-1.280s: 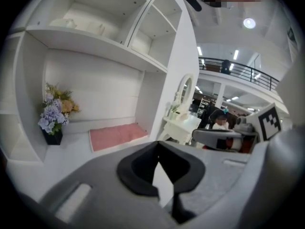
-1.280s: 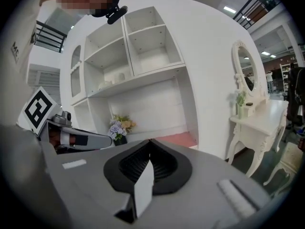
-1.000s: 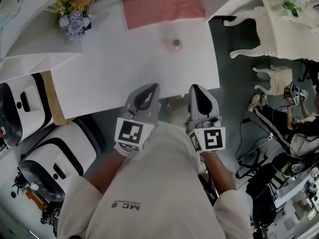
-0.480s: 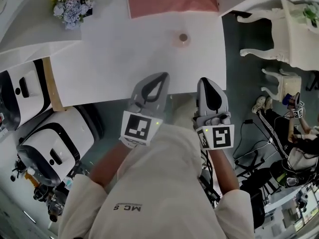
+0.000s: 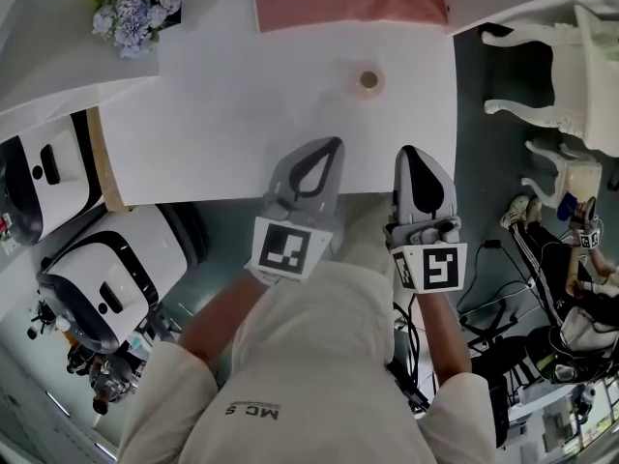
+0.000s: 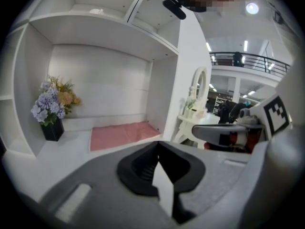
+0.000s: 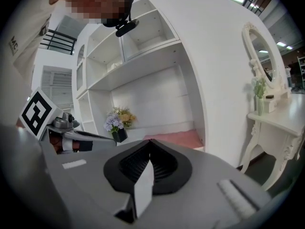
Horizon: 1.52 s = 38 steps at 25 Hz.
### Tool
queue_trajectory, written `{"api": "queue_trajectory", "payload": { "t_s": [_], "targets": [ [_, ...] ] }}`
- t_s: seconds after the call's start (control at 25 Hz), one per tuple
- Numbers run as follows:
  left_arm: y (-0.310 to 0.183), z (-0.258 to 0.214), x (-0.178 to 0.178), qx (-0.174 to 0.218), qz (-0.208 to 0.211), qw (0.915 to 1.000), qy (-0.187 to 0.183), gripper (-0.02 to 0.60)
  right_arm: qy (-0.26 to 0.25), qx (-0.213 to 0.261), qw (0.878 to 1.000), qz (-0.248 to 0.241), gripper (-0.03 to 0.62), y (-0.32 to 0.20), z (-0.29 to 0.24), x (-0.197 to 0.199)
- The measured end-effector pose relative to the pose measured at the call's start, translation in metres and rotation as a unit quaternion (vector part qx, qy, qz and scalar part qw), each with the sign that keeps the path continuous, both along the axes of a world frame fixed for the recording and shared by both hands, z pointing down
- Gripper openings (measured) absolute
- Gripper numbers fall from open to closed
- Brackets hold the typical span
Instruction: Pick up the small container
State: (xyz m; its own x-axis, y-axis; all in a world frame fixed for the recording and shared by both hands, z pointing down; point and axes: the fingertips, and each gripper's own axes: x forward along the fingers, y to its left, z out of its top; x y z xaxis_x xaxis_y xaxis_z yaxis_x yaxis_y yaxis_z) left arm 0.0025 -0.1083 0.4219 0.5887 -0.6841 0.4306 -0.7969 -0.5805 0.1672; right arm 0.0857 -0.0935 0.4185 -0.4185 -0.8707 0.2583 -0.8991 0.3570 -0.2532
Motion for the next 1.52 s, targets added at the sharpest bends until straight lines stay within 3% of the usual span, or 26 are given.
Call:
{"api": "queue_trajectory", "payload": {
  "t_s": [0.28,0.56,1.0,1.4,1.52],
  "targets": [
    [-0.025,0.025,0.013,0.009,-0.01,0.9999,0.002,0.068,0.017,0.01,1.0,-0.017,-0.002,-0.016,0.014,0.008],
    [-0.043,0.067,0.026,0.015,0.01,0.9994,-0.031,0.143,0.017,0.021,0.999,-0.031,-0.002,-0.02,0.019,0.012],
    [-0.07,0.101,0.046,0.012,0.002,0.9997,-0.02,0.218,0.017,0.021,0.999,-0.042,-0.002,-0.017,0.032,0.018],
    [-0.093,0.13,0.054,0.004,-0.002,0.9996,-0.027,0.224,0.012,0.01,1.0,-0.025,-0.002,-0.023,0.039,0.023],
    [-0.096,0.134,0.056,0.019,0.003,0.999,-0.041,0.171,0.009,0.009,1.0,-0.015,-0.002,-0.026,0.042,0.027]
  ]
}}
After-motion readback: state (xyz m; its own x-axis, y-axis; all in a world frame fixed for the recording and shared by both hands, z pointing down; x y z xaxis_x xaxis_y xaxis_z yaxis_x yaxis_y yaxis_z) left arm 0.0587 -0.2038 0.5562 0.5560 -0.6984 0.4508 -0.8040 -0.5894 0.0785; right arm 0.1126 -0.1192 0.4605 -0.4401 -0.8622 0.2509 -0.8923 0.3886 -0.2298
